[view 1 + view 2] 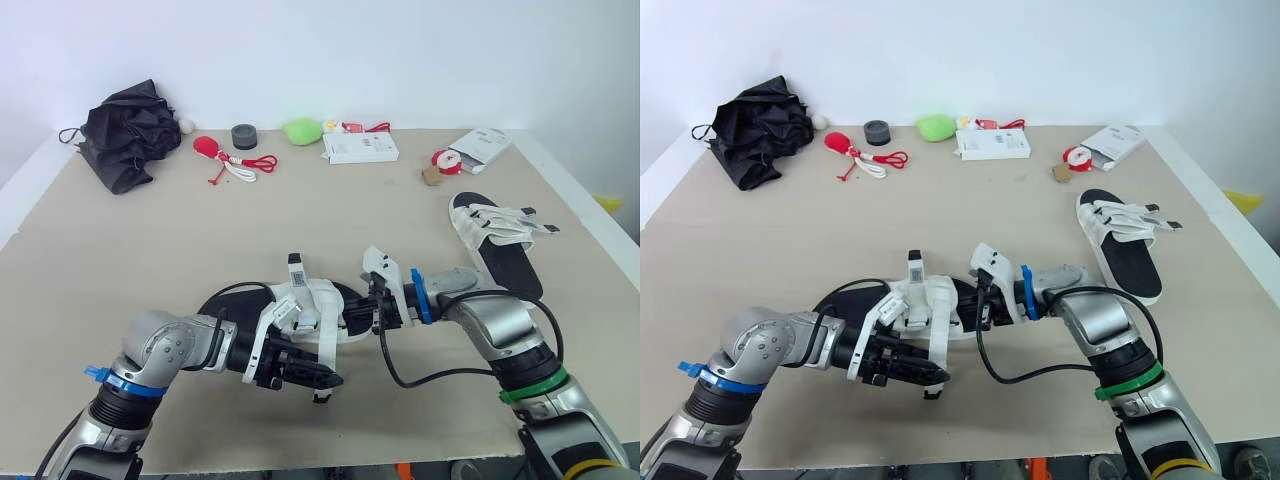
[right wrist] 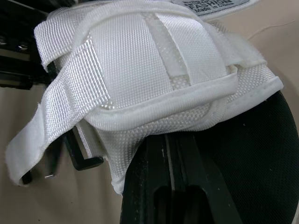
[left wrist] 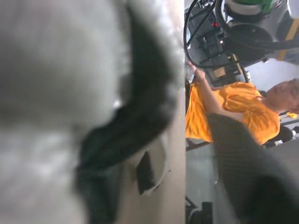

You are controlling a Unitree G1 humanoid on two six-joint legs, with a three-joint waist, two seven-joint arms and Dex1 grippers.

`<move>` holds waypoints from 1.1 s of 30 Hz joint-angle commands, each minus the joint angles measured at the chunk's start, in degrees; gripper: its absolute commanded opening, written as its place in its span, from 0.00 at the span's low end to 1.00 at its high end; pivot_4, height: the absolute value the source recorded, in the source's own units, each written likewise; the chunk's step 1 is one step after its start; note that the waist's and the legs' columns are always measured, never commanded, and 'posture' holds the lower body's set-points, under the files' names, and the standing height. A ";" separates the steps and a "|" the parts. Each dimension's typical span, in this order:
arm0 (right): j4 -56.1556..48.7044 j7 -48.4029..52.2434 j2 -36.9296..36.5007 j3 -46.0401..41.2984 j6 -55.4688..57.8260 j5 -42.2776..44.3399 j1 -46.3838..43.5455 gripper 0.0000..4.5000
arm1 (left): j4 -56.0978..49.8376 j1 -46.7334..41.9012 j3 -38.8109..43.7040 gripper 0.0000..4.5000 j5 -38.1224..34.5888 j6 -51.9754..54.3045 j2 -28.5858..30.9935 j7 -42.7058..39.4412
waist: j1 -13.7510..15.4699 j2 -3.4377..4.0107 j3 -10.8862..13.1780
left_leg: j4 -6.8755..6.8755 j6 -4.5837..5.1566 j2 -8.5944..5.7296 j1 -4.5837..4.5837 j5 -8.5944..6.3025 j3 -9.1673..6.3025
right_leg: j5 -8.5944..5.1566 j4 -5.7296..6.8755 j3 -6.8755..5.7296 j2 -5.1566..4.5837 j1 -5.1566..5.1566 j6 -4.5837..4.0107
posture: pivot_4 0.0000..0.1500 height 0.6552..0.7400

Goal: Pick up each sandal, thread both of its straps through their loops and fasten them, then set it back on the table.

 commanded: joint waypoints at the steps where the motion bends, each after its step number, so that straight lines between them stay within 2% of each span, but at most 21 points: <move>1: 1.42 0.73 -0.45 3.85 2.30 0.04 1.82 0.00 | -3.27 0.13 -0.17 0.12 -2.55 0.97 0.71 -1.20 | 0.22 0.00 0.00 | 0.00 0.00 -0.01 0.00 0.00 0.00 | 0.00 0.00 0.00 -0.01 0.00 0.00 | 1.00 1.00; 2: 1.55 0.75 -0.44 3.86 2.19 0.02 1.69 0.00 | -3.60 0.07 -0.33 0.03 -2.64 0.96 1.58 -1.88 | 0.25 0.00 0.00 | 0.00 0.01 -0.01 0.00 0.00 0.00 | 0.00 0.00 0.00 -0.01 0.00 0.00 | 1.00 1.00; 3: 1.74 0.78 -0.41 3.87 2.08 0.00 1.55 0.00 | -3.74 -0.03 -0.38 0.01 -2.74 0.93 2.17 -2.29 | 0.26 0.01 0.00 | 0.00 0.01 -0.01 0.00 0.00 0.00 | 0.00 0.00 0.00 -0.01 0.00 0.00 | 1.00 1.00; 10: 3.34 0.65 0.41 4.11 1.02 -0.26 0.69 0.00 | -1.99 -3.24 0.14 0.01 -2.28 -0.35 4.59 -3.85 | 0.30 0.01 0.00 | 0.01 0.00 0.01 0.02 0.00 -0.02 | 0.00 0.02 0.00 0.04 0.00 -0.01 | 1.00 1.00; 16: 5.08 0.84 0.97 4.34 -0.30 -0.71 -0.03 0.00 | 7.04 -13.24 8.09 0.01 -9.13 5.97 2.79 -3.95 | 0.37 -0.04 0.02 | 0.25 0.00 0.05 -0.03 0.05 -0.14 | 0.07 0.12 -0.12 0.09 0.03 0.06 | 1.00 1.00; 25: 7.66 1.05 2.38 4.69 -2.07 -1.52 -1.30 0.00 | 19.58 -22.42 10.26 0.01 -5.82 5.62 3.46 -5.05 | -0.54 0.00 0.01 | 0.35 -0.02 0.15 0.05 0.06 -0.22 | 0.10 0.15 -0.14 0.23 0.15 0.07 | 1.00 1.00; 29: 8.40 1.07 2.72 4.71 -2.75 -1.83 -1.65 0.00 | 25.75 -25.72 13.03 0.01 -3.75 5.06 -1.66 0.69 | -0.57 -0.01 0.01 | 0.40 -0.06 0.15 0.08 0.08 -0.23 | 0.13 0.20 -0.15 0.20 0.19 0.05 | 1.00 1.00; 33: 8.95 1.03 2.89 4.80 -3.35 -2.09 -1.85 0.00 | 29.68 -28.08 17.56 0.01 -4.60 7.64 -7.30 6.01 | -0.76 0.00 0.01 | 0.50 -0.06 0.19 0.08 0.08 -0.20 | 0.20 0.22 -0.12 0.22 0.19 0.07 | 1.00 1.00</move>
